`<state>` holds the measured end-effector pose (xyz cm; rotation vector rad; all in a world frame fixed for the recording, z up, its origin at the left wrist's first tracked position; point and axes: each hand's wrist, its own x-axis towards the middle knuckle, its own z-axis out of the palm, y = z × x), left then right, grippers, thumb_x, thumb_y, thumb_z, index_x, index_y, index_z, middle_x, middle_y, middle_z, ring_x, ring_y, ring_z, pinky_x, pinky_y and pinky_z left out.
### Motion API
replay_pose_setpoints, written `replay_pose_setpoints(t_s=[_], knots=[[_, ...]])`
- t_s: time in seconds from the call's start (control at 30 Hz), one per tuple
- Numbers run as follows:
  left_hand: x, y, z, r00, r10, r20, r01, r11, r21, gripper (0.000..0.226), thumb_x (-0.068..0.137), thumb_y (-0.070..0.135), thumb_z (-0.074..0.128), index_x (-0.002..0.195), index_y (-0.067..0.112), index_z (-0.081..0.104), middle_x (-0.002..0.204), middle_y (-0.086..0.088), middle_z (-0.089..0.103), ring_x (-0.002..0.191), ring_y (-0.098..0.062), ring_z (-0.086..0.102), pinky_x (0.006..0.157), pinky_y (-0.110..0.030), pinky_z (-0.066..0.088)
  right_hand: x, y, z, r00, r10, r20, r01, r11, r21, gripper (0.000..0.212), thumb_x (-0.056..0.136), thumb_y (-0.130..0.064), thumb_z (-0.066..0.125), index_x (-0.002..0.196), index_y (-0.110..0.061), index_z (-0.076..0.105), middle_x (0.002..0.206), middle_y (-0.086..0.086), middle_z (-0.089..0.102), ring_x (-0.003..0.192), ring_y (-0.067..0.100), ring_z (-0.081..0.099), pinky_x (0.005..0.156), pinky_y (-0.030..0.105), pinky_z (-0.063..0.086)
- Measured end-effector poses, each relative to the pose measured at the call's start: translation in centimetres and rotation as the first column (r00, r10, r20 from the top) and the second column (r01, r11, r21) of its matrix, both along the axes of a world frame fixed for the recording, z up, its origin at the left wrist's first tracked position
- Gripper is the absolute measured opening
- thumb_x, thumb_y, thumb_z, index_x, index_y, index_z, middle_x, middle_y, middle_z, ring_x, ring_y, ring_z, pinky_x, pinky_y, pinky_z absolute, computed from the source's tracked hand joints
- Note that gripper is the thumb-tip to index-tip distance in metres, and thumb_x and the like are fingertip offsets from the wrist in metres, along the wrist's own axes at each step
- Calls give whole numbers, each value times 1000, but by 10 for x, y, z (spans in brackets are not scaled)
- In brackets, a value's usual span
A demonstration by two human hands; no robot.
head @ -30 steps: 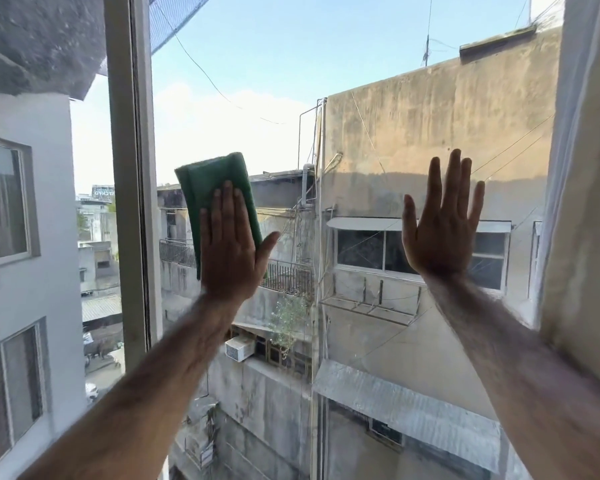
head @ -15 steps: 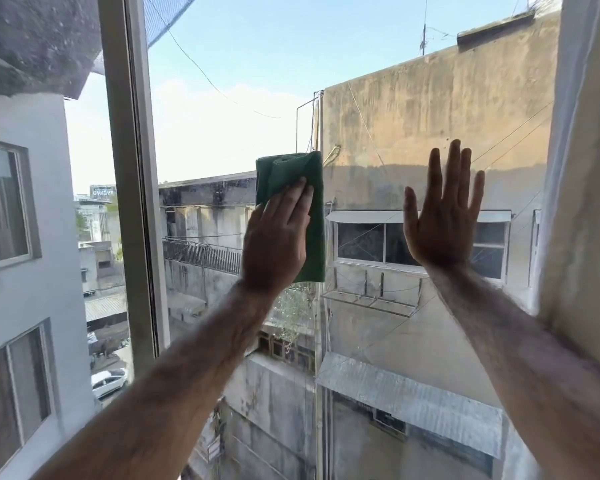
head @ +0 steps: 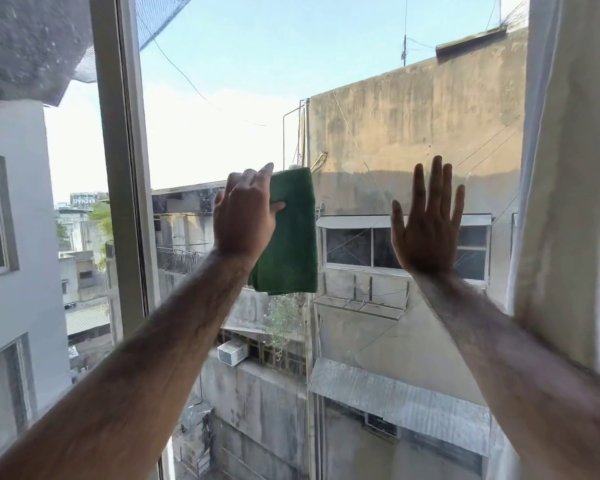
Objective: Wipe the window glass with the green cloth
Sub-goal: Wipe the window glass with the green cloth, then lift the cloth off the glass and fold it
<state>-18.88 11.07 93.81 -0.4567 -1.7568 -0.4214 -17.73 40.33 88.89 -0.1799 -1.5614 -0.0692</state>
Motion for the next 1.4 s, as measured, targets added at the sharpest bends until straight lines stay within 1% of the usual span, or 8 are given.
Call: replay_pose_setpoints(t_s=[0.17, 0.3, 0.47, 0.53, 0.63, 0.8, 1.0, 1.4], knots=[[6, -1, 9, 984, -117, 135, 109, 992, 61, 45, 87, 16, 83, 126, 0, 68, 118, -21, 72, 104, -35, 71, 87, -36, 58, 14, -12, 6, 990, 134, 46, -131, 990, -57, 66, 111, -40, 41, 165, -3, 32, 176, 26, 20, 165, 40, 20, 133, 60, 25], [12, -7, 13, 932, -286, 223, 251, 953, 172, 45, 83, 14, 86, 123, 0, 71, 118, -21, 75, 103, -32, 70, 82, -29, 49, 35, -52, 0, 913, 366, 182, -400, 892, 210, 60, 102, -44, 60, 140, 3, 60, 145, 26, 62, 133, 36, 63, 111, 43, 56], [37, -17, 2, 727, -620, 294, 436, 748, 501, 28, 85, 19, 84, 105, 11, 67, 101, -8, 71, 96, -27, 69, 79, -39, 60, 67, -110, -4, 574, 724, 381, -648, 687, -329, 76, 85, -47, 84, 143, -5, 57, 124, 7, 73, 99, 13, 70, 72, 9, 58], [43, -28, -8, 590, -760, 272, 461, 594, 660, 29, 86, 21, 83, 106, 12, 64, 106, -10, 72, 101, -28, 72, 83, -43, 64, 72, -114, -6, 445, 817, 368, -597, 577, -557, 60, 80, -33, 93, 131, -11, 69, 110, 2, 76, 95, 19, 74, 68, 18, 62], [47, -50, -33, 367, -899, 240, 433, 393, 811, 37, 88, 18, 81, 119, 5, 65, 116, -13, 73, 108, -30, 73, 85, -41, 66, 82, -117, -21, 301, 933, 196, -584, 342, -736, 30, 78, -18, 94, 105, -16, 81, 102, 20, 80, 93, 27, 76, 86, 57, 66], [57, -81, -105, 116, -968, 221, 288, 246, 925, 20, 91, 14, 74, 109, 13, 65, 106, -8, 70, 105, -24, 69, 71, -29, 62, 109, -126, -64, 153, 984, -94, -504, -4, -864, 22, 82, -7, 88, 101, -16, 81, 92, -1, 81, 88, 18, 76, 76, 37, 66], [75, -112, -221, -197, -945, 262, 132, 239, 962, 21, 94, 16, 67, 115, 12, 65, 90, -4, 72, 79, -17, 69, 62, -25, 62, 133, -136, -158, 160, 967, -196, -312, -139, -940, 14, 92, -16, 81, 105, -12, 79, 93, 0, 80, 81, 14, 76, 61, 25, 62], [117, -142, -506, -303, -826, 475, -192, 541, 819, 23, 85, -2, 78, 104, 11, 77, 90, -1, 83, 77, -13, 79, 68, -28, 67, 187, -154, -452, 315, 941, -126, 186, -191, -964, 11, 91, -19, 83, 102, -16, 80, 86, -5, 83, 76, 9, 78, 70, 28, 67]])
